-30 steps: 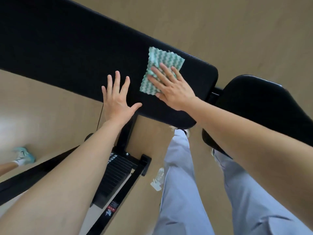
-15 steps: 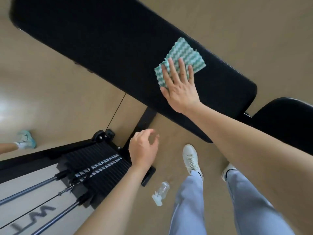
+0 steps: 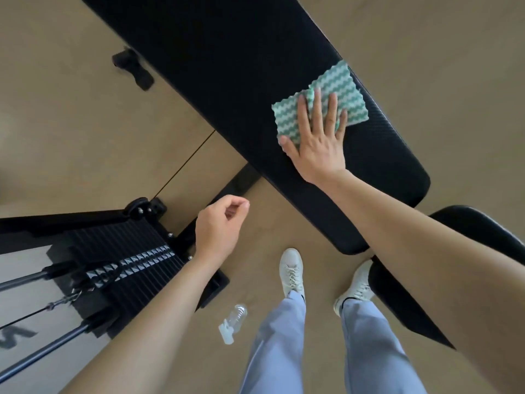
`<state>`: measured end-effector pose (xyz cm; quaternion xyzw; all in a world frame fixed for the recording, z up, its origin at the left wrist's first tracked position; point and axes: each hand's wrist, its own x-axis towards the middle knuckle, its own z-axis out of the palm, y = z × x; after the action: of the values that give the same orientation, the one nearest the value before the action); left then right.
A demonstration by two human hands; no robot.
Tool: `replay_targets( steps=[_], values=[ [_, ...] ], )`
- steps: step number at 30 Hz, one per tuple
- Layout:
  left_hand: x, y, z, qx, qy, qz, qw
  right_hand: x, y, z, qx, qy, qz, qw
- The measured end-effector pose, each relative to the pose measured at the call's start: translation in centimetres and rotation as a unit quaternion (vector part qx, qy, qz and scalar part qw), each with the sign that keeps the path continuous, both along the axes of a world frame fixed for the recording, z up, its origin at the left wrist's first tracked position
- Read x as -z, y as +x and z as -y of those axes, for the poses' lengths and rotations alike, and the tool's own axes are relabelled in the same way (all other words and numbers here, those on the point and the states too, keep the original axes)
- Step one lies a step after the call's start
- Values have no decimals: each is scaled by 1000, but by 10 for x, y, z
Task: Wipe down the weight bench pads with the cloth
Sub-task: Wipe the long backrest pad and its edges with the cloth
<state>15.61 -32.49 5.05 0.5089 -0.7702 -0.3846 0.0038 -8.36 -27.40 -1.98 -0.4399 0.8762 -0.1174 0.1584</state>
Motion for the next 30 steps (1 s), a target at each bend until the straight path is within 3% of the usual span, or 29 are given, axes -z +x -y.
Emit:
replay_targets(
  steps=[4, 7, 10, 13, 16, 18, 24, 30],
  values=[
    [-6, -19, 22, -7, -72, -40, 997, -27, 18, 83, -90, -44, -39, 994],
    [-6, -39, 43, 14, -208, -75, 975, -31, 46, 94, -210, -61, -69, 973],
    [-4, -62, 63, 117, -321, -95, 935, -27, 53, 71, -196, -135, 3, 971],
    [9, -78, 86, 253, -283, -27, 925, -22, 41, 41, -111, -182, 63, 975],
    [25, -76, 102, 347, -295, 102, 884, -14, 26, 32, -115, -159, 16, 980],
    [29, -80, 106, 359, -332, 143, 861, -11, 15, 38, -119, -152, -6, 981],
    [29, -102, 119, 321, -364, 205, 850, -13, 5, 54, -103, -119, -34, 987],
    [49, -64, 55, 384, -343, 188, 836, 11, 48, -30, -65, -71, -9, 995]
  ],
)
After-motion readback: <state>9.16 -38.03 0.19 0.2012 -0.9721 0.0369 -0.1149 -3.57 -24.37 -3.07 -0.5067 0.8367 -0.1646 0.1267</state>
